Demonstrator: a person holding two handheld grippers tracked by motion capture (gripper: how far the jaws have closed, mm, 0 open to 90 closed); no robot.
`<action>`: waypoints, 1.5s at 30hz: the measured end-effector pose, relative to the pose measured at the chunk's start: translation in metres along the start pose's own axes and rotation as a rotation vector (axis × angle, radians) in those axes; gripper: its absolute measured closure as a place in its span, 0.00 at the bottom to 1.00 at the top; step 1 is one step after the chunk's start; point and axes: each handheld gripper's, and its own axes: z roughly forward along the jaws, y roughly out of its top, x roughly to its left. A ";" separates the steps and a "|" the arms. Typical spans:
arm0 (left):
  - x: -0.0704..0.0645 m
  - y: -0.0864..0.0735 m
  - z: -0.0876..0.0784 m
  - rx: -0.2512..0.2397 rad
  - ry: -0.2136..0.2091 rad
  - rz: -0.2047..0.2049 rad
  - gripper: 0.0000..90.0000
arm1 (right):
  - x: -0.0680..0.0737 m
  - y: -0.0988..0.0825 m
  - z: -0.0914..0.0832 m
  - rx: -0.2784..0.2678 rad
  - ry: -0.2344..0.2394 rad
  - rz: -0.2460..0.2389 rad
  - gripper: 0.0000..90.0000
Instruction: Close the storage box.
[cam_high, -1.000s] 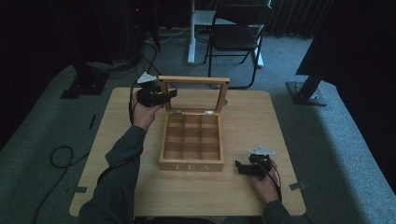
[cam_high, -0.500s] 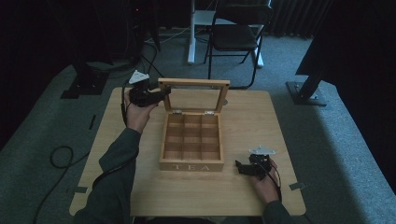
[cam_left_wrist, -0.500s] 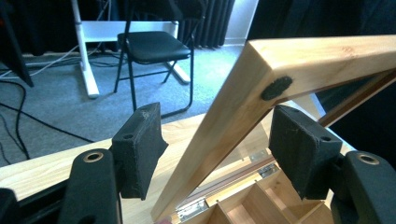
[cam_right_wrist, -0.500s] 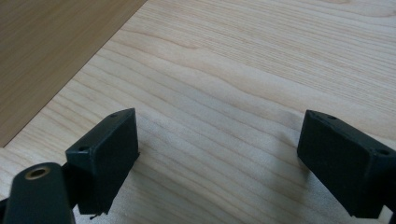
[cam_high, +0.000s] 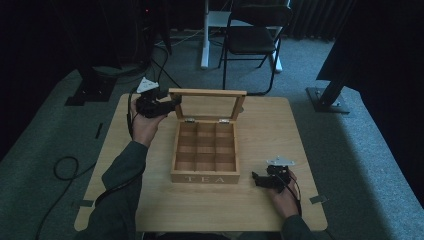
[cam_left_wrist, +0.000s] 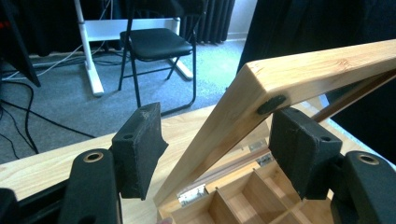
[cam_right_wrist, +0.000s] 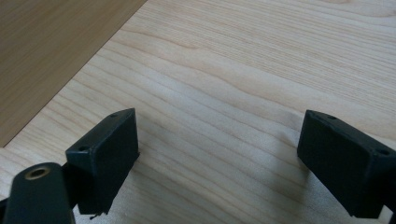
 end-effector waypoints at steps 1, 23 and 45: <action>0.000 0.000 0.000 0.000 0.000 0.000 0.39 | 0.000 0.000 0.000 0.000 0.000 0.000 0.14; -0.016 -0.019 -0.006 0.024 -0.114 0.070 0.36 | 0.000 0.000 0.000 -0.001 -0.001 -0.002 0.14; -0.027 -0.033 -0.018 0.059 -0.079 0.090 0.32 | 0.000 0.000 0.000 -0.001 -0.001 0.000 0.14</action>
